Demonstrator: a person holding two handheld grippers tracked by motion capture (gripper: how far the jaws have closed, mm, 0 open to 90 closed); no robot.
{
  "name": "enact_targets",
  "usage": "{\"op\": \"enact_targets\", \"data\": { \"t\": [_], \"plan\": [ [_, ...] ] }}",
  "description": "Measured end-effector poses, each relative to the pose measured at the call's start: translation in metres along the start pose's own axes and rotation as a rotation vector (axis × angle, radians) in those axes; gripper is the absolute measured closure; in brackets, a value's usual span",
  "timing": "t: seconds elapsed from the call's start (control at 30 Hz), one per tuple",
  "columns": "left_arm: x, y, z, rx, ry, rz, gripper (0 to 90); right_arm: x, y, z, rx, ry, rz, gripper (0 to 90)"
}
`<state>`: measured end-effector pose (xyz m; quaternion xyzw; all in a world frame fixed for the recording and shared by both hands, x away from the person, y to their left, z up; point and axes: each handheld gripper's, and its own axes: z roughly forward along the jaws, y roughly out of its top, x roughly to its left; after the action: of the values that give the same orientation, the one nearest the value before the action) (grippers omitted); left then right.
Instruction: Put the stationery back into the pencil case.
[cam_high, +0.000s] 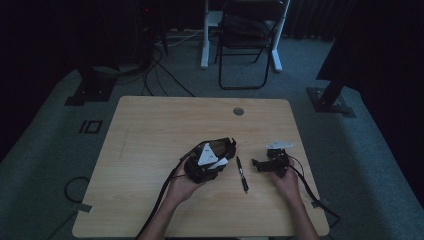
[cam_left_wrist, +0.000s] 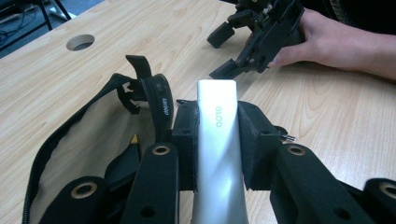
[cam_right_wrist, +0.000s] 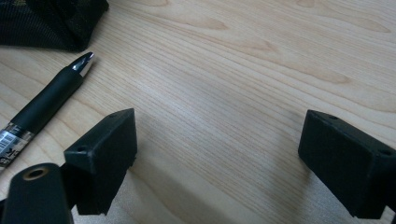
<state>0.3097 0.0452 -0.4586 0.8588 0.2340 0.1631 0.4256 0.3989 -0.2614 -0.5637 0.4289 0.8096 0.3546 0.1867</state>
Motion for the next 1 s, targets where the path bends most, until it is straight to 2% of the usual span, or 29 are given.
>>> {"op": "enact_targets", "data": {
  "t": [0.53, 1.0],
  "plan": [
    [0.009, -0.001, -0.003, -0.008, 0.012, -0.017, 71.1, 0.000, 0.000, 0.000, 0.000, 0.000, 0.001, 11.6],
    [0.019, 0.001, -0.008, -0.025, 0.040, -0.034, 71.1, 0.000, 0.000, 0.000, 0.000, 0.000, 0.000, 11.7]
  ]
}}
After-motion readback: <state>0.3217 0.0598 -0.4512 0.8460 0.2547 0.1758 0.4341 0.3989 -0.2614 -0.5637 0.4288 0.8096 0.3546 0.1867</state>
